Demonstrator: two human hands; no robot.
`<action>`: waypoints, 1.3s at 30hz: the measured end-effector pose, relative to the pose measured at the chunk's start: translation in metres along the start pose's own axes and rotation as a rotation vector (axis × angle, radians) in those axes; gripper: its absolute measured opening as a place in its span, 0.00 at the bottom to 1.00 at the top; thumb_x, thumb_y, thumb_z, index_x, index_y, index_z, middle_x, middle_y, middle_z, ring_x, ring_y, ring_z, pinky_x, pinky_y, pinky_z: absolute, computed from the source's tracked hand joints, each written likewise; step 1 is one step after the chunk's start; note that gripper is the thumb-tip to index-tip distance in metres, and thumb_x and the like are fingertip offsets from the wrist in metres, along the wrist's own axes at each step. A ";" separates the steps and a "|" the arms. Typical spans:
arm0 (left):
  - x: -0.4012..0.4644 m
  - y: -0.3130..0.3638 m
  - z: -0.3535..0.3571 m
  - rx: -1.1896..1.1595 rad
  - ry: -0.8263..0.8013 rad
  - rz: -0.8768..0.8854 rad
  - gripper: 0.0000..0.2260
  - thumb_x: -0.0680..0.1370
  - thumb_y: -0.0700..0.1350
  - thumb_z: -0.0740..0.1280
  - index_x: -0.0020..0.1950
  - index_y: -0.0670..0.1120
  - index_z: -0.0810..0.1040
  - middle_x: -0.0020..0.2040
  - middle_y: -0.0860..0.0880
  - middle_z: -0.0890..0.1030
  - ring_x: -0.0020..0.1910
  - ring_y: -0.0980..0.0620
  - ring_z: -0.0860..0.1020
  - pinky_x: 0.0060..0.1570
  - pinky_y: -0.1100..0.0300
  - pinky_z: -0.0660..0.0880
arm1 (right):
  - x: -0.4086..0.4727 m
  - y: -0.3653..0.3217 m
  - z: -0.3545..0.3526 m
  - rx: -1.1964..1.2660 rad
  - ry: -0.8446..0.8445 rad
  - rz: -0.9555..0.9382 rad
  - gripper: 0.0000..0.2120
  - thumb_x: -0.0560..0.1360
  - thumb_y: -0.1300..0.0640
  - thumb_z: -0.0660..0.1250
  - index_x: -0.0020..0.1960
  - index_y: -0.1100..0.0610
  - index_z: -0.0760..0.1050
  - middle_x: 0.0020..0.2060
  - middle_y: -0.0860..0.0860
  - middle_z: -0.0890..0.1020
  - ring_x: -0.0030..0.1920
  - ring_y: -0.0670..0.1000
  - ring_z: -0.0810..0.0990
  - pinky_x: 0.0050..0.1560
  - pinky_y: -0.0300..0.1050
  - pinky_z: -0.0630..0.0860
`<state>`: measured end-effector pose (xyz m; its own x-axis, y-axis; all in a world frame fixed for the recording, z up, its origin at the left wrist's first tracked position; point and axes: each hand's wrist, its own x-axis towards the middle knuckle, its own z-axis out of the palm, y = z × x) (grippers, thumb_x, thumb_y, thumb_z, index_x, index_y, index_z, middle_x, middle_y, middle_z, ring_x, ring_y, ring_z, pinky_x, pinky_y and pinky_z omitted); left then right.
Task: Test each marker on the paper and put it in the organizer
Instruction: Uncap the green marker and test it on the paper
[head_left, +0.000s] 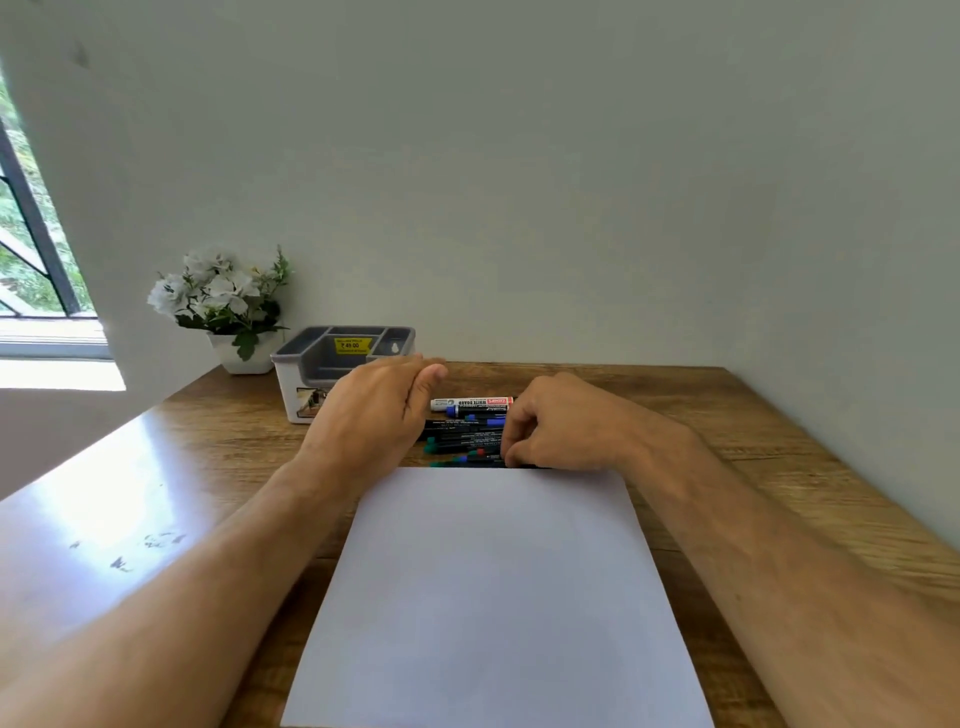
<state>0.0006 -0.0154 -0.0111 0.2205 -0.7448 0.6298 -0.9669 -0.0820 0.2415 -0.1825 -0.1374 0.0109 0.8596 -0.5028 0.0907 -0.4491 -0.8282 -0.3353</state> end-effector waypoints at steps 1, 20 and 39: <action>0.000 -0.001 0.000 -0.002 -0.003 -0.003 0.22 0.83 0.57 0.52 0.55 0.46 0.82 0.51 0.49 0.84 0.52 0.50 0.80 0.51 0.50 0.77 | 0.000 0.000 0.001 -0.008 -0.008 0.001 0.02 0.72 0.54 0.74 0.43 0.49 0.86 0.40 0.40 0.83 0.44 0.40 0.78 0.40 0.37 0.73; 0.001 0.001 0.001 -0.110 0.021 -0.019 0.28 0.81 0.62 0.48 0.53 0.46 0.82 0.42 0.52 0.84 0.41 0.54 0.80 0.41 0.51 0.78 | 0.002 0.009 0.011 -0.007 0.027 0.036 0.05 0.71 0.49 0.75 0.42 0.50 0.85 0.39 0.42 0.84 0.42 0.41 0.80 0.39 0.36 0.75; 0.001 0.000 0.005 -0.282 -0.048 0.056 0.25 0.73 0.69 0.62 0.64 0.57 0.78 0.55 0.64 0.81 0.54 0.72 0.76 0.48 0.74 0.73 | 0.000 0.005 0.001 1.284 0.288 -0.039 0.07 0.76 0.67 0.66 0.43 0.56 0.75 0.34 0.60 0.83 0.28 0.53 0.80 0.29 0.43 0.74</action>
<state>-0.0001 -0.0200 -0.0141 0.1547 -0.7740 0.6140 -0.9022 0.1426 0.4071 -0.1841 -0.1414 0.0082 0.7129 -0.6504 0.2622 0.2619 -0.0999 -0.9599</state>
